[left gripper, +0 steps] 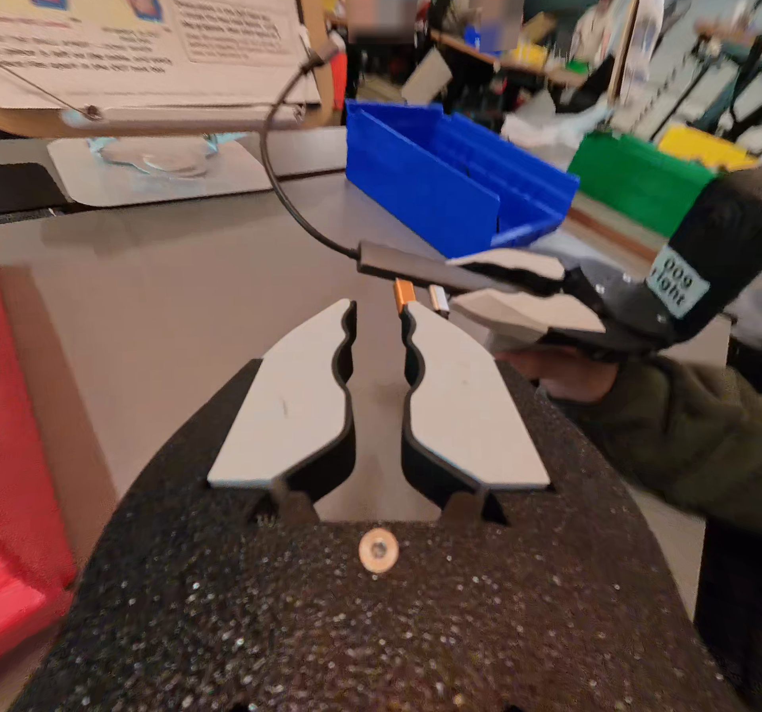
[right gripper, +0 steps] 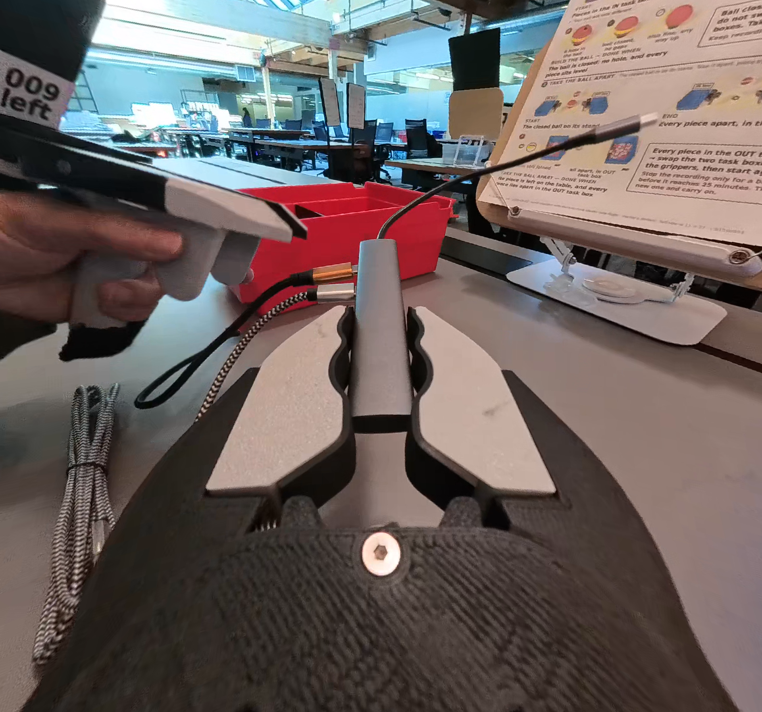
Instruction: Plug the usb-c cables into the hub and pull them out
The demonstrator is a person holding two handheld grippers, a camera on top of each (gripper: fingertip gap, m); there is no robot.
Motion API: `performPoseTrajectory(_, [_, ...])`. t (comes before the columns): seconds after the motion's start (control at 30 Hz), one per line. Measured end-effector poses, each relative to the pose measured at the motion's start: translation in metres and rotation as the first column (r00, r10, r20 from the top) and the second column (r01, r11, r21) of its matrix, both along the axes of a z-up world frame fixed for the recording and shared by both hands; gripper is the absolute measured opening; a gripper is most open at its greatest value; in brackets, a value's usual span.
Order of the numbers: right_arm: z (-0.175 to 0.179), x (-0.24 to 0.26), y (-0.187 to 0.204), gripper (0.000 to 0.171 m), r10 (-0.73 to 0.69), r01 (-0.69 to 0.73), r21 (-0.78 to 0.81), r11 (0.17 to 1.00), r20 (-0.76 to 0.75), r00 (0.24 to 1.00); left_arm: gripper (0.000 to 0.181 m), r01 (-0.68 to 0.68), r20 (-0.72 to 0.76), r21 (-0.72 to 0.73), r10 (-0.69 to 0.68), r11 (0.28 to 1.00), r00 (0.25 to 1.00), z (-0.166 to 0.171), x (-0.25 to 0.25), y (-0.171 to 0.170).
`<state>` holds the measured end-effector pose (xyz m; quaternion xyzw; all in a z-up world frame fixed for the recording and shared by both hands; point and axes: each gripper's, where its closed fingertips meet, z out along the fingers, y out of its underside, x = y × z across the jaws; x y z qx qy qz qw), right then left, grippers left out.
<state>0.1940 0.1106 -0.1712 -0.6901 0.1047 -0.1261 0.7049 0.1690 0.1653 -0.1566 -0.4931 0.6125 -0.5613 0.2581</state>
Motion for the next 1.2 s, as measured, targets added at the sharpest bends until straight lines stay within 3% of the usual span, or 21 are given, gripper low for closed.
performPoseTrajectory(0.1, [0.000, 0.000, 0.000, 0.025, -0.008, 0.008, -0.007, 1.000, 0.012, 1.000, 0.022, 0.031, -0.078, 0.073, -0.025, 0.997, 0.997, -0.014, -0.002, -0.004])
performPoseTrajectory(0.33, [-0.001, 0.007, -0.001, 0.025, -0.064, 0.064, -0.017, 0.998, 0.011, 0.998, 0.023, 0.068, -0.084, 0.219, -0.051, 0.973, 0.995, -0.024, -0.001, -0.018])
performPoseTrajectory(0.47, [-0.001, 0.004, 0.000, 0.025, -0.055, 0.056, -0.017, 0.998, 0.023, 0.998, 0.007, 0.006, -0.021, 0.291, 0.000, 0.957, 1.000, -0.024, 0.006, -0.021])
performPoseTrajectory(0.77, [-0.008, 0.003, 0.006, 0.026, -0.044, 0.048, -0.082, 0.996, 0.041, 0.998, 0.006, -0.104, 0.088, 0.533, 0.068, 0.840, 0.994, -0.025, 0.010, -0.011])
performPoseTrajectory(0.97, [-0.014, 0.000, 0.009, 0.026, -0.033, 0.046, -0.146, 0.988, 0.087, 0.996, 0.006, -0.094, 0.093, 0.563, 0.051, 0.821, 0.994, -0.027, 0.009, -0.006])
performPoseTrajectory(1.1, [-0.012, 0.001, 0.007, 0.027, -0.034, 0.044, -0.124, 0.991, 0.078, 0.996, 0.006, -0.116, 0.114, 0.486, 0.069, 0.866, 0.991, -0.025, 0.011, -0.009])
performPoseTrajectory(1.2, [-0.012, 0.000, 0.007, 0.027, -0.040, 0.055, -0.135, 0.989, 0.106, 0.994, 0.006, -0.124, 0.119, 0.495, 0.074, 0.860, 0.990, -0.027, 0.012, -0.007])
